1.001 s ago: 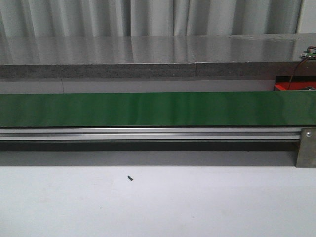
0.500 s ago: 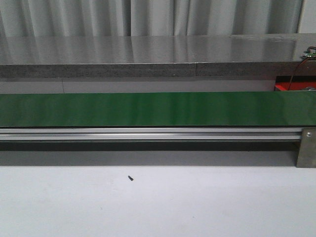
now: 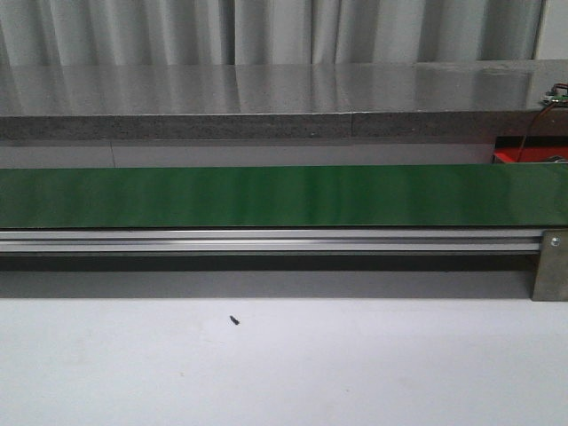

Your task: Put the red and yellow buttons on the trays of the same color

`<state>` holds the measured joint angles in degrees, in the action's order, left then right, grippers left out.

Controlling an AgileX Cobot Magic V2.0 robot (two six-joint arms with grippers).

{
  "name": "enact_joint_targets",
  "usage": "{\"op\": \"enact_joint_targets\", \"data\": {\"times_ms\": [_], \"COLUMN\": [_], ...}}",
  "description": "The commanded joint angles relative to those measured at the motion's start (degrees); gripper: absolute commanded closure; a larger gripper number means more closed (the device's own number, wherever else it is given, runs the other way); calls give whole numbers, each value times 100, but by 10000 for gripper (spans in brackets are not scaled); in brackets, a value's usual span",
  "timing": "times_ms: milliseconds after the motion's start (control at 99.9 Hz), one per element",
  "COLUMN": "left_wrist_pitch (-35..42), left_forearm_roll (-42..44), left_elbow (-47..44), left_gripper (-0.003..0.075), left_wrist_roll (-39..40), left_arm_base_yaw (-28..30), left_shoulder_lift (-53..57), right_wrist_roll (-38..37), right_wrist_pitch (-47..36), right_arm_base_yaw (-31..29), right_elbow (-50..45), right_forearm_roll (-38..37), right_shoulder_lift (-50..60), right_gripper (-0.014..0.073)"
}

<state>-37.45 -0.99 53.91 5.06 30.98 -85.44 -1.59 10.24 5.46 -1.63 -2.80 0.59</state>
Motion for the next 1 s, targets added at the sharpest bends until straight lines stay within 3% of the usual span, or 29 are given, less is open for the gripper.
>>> {"op": "enact_joint_targets", "data": {"times_ms": [0, 240, 861, 991], "left_wrist_pitch": [284, 57, 374, 409], "left_forearm_roll": [99, 347, 322, 314], "left_elbow": [373, 983, 995, 995], "left_gripper": [68, 68, 69, 132], "left_wrist_roll": [-7, -7, -7, -7], "left_arm_base_yaw": [12, 12, 12, 12], "left_shoulder_lift": [-18, -700, -1492, -1492], "right_wrist_roll": [3, 3, 3, 3], "right_wrist_pitch": [-453, -453, -453, -453], "right_arm_base_yaw": [-10, -10, -10, -10], "right_elbow": [103, 103, 103, 103], "right_forearm_roll": [-91, -91, -91, -91], "right_shoulder_lift": [105, 105, 105, 105], "right_gripper": [690, 690, 690, 690]}}
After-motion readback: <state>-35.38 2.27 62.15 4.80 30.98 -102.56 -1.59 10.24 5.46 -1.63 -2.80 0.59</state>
